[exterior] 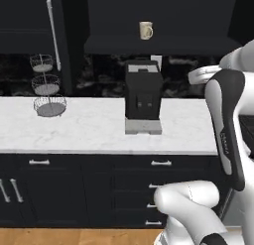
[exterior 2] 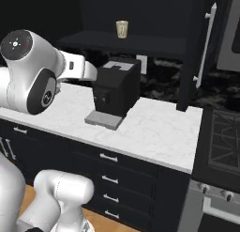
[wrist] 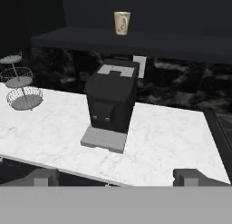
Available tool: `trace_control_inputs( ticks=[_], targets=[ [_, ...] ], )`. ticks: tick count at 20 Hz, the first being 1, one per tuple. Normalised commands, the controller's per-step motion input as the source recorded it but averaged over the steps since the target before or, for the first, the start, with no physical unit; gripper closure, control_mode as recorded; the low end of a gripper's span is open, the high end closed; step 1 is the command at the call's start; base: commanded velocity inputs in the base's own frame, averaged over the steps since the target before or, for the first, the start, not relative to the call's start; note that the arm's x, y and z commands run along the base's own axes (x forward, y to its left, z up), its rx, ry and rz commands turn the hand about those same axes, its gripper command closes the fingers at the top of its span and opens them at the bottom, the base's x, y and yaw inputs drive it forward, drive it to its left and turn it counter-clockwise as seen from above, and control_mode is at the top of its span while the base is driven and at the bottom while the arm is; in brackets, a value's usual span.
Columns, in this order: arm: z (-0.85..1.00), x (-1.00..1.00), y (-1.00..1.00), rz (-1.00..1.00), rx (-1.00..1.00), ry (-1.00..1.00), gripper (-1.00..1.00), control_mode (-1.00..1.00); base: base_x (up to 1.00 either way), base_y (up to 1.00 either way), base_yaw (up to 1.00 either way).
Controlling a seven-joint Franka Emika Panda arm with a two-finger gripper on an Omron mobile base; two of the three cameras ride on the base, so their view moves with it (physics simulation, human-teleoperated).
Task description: Gather all objects into one cabinet and sort the glasses and bowls to opposite sides.
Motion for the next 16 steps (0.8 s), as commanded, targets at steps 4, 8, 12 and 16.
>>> trace_control_inputs(
  ticks=[4, 8, 12, 16],
  targets=[
    [0.0, 0.0, 0.0, 0.0, 0.0, 0.0, -1.0, 1.0, 0.74, 0.05, -0.06],
    [0.0, 0.0, 0.0, 0.0, 0.0, 0.0, -1.0, 1.0, 0.71, 0.18, -0.14],
    [0.0, 0.0, 0.0, 0.0, 0.0, 0.0, -1.0, 1.0, 0.46, 0.06, -0.27],
    [0.0, 0.0, 0.0, 0.0, 0.0, 0.0, -1.0, 1.0, 0.55, 0.43, -0.32]
  ],
)
